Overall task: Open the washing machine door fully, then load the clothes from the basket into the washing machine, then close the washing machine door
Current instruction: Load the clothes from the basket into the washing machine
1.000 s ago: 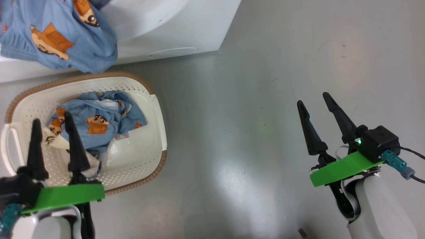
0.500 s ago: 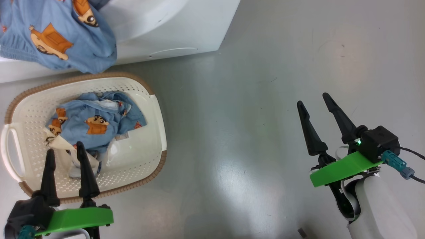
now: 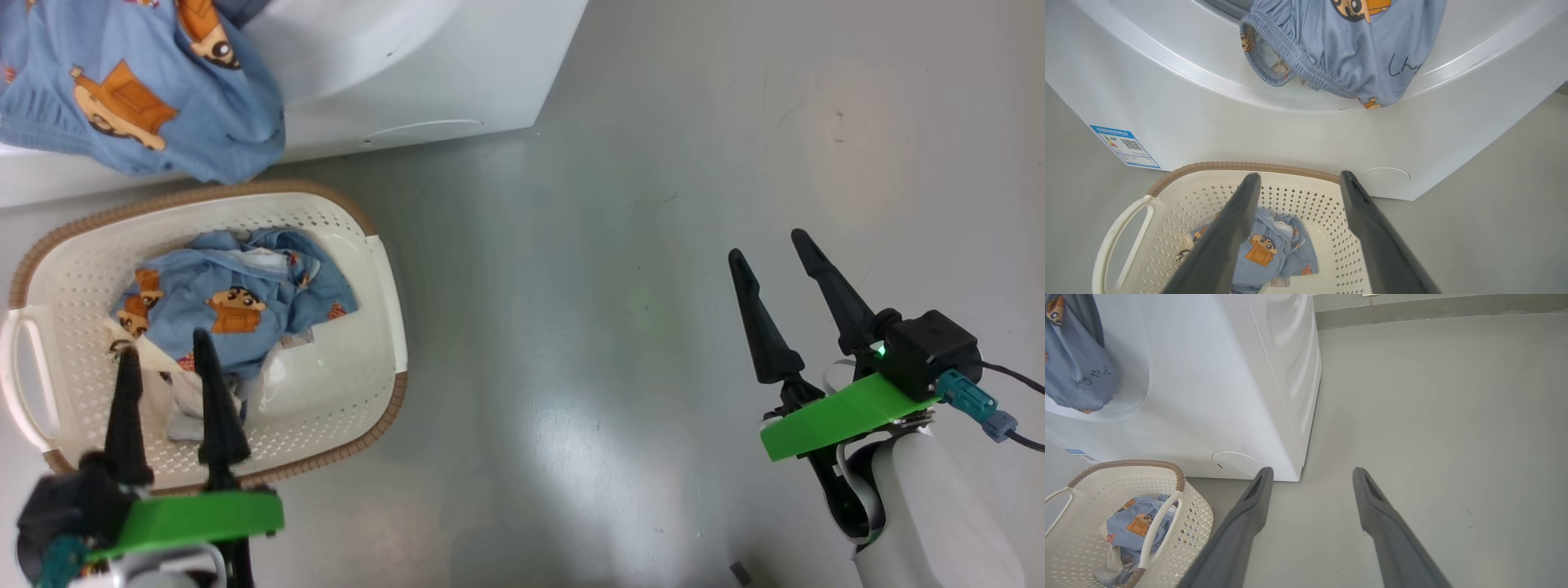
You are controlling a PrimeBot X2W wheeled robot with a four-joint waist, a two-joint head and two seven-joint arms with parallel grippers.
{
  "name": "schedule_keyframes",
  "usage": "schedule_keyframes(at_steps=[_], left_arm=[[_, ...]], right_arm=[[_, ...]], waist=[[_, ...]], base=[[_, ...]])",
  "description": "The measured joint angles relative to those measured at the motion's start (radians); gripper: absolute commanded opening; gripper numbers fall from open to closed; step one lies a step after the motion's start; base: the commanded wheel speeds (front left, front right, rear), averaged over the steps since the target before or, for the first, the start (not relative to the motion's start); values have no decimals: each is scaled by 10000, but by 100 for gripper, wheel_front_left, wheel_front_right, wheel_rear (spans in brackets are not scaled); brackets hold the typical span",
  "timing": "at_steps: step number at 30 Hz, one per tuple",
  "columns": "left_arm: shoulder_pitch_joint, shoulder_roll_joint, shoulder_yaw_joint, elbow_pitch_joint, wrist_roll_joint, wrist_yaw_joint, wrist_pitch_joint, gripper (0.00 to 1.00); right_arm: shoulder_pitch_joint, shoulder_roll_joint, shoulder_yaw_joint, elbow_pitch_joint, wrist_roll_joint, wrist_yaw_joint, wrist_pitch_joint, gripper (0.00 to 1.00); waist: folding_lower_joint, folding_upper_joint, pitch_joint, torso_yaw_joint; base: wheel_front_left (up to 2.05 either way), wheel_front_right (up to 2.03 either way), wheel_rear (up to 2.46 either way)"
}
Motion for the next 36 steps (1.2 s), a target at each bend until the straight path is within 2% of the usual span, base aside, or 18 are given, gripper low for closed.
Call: schedule_keyframes(at_steps=[4,12,19,36], left_arm=[[-704,0,-38,121,10,-197,0,100],[-2337,4,-59,1519,343,-1060,0,100],[-3734,-6,307,2337,368,-1279,0,100],[-6453,4,763,5225,-882,-1707,132,100]], right_arm=[[-5,23,44,19,56,0,0,100],[-15,48,115,136,69,0,0,100],[-56,123,151,198,73,0,0,100],[-96,205,174,268,146,0,0,100]], waist=[[0,0,16,-68],[0,0,49,-289],[0,0,104,-423],[0,0,294,-512]], base=[[0,0,0],[0,0,0],[0,0,0],[0,0,0]])
